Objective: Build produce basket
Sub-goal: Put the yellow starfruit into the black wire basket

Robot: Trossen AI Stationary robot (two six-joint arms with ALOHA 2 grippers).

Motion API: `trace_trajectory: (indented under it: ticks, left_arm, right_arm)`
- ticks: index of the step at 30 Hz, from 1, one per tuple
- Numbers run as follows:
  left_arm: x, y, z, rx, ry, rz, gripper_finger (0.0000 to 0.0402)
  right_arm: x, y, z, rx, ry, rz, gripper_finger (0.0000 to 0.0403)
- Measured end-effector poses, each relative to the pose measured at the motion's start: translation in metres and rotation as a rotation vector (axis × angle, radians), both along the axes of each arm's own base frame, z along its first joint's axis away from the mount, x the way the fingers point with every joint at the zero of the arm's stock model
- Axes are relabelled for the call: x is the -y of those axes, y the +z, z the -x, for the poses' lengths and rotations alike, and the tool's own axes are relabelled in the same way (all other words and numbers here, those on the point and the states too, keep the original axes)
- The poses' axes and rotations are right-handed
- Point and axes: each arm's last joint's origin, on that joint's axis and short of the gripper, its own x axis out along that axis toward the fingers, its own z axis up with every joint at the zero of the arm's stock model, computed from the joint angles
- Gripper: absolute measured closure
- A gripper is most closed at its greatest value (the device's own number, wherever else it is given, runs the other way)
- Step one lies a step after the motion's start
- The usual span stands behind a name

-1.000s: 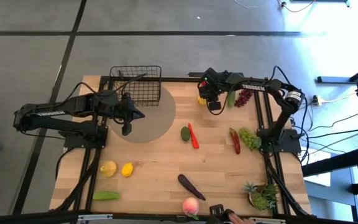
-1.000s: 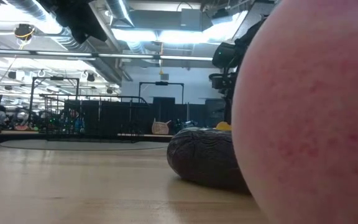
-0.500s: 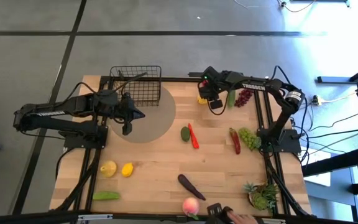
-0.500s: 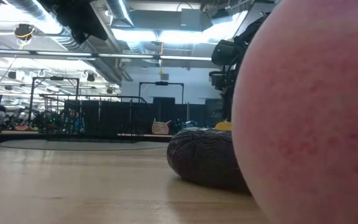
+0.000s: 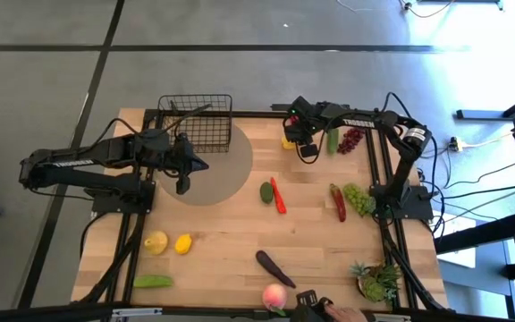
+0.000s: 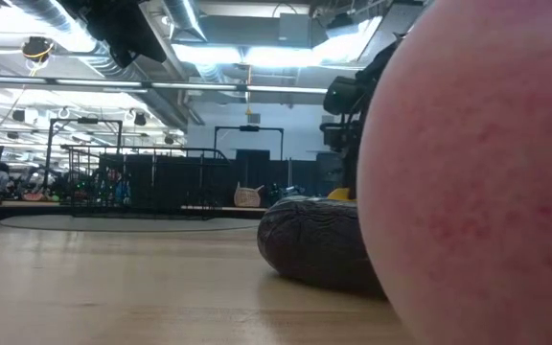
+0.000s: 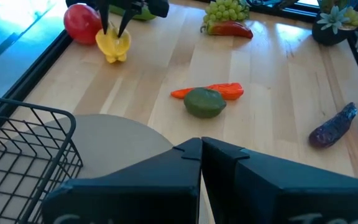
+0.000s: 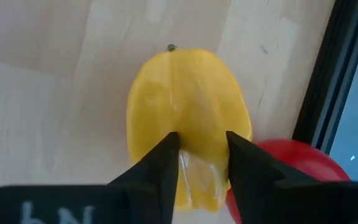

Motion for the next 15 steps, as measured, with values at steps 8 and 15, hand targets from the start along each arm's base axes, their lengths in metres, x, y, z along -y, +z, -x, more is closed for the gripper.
trace_trajectory:
  ticks: [8, 15]
  left_arm:
    - [0.0, 0.0, 0.0, -0.001, 0.0, 0.0, 0.0401]
    - [0.0, 0.0, 0.0, 0.0, 0.0, 0.0, 0.0401]
  right_arm:
    - [-0.0025, 0.0002, -0.0019, 0.06, -0.155, -0.087, 0.039]
    - [-0.0047, 0.0081, -0.0071, 0.079, -0.273, -0.144, 0.0397]
